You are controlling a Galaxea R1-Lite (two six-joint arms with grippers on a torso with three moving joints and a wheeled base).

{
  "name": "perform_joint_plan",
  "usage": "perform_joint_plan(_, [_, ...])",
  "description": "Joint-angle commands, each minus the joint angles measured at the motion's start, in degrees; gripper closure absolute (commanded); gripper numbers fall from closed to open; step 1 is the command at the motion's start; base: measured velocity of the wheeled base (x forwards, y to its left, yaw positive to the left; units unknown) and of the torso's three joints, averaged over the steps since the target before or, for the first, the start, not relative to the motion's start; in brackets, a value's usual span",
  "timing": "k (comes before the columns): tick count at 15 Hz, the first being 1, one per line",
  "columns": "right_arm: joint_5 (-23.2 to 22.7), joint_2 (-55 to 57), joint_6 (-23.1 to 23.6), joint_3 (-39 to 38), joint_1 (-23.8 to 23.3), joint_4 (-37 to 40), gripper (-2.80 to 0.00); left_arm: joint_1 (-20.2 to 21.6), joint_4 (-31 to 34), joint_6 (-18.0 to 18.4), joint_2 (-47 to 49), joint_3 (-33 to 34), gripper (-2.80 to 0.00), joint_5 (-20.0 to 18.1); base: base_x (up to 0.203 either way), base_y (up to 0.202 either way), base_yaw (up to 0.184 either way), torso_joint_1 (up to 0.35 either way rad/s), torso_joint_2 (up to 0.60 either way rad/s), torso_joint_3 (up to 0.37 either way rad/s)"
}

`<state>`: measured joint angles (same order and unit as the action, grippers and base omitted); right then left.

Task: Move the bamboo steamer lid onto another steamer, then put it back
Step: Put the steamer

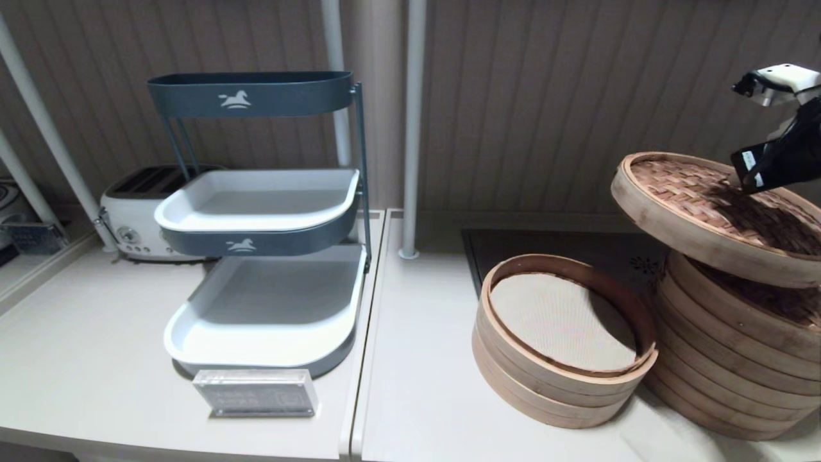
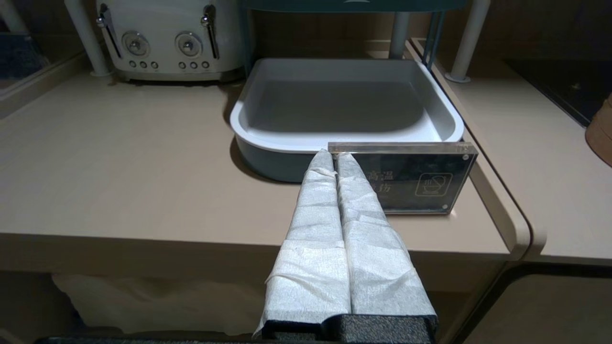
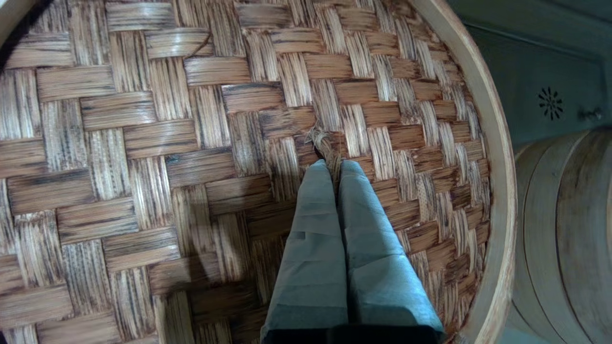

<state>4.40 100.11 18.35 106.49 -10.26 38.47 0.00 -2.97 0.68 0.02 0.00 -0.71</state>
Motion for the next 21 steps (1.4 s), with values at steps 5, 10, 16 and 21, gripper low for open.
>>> perform_joint_plan(5, [-1.27, 0.17, 0.33, -1.91, -3.51, -0.15, 0.00, 0.00, -0.02, 0.02, -0.11, 1.58, 0.00, 0.00, 0.000, 0.000, 0.000, 0.000, 0.00, 0.000])
perform_joint_plan(10, [-2.29, 0.61, 0.37, -2.69, -6.06, -0.24, 0.00, 0.00, -0.01, 0.02, -0.11, 1.58, 0.00, 0.00, 0.000, 0.000, 0.000, 0.000, 0.00, 0.000])
perform_joint_plan(16, [-2.38, 1.05, 0.56, -4.20, -8.19, -0.68, 0.00, 0.00, -0.01, 0.02, -0.11, 1.58, 0.00, 0.00, 0.000, 0.000, 0.000, 0.000, 0.00, 0.000])
perform_joint_plan(21, [-2.38, 1.14, 1.03, -6.59, -10.02, -3.21, 0.00, 0.00, -0.07, 0.02, -0.11, 1.58, 0.00, 0.00, 0.000, 0.000, 0.000, 0.000, 0.00, 0.000])
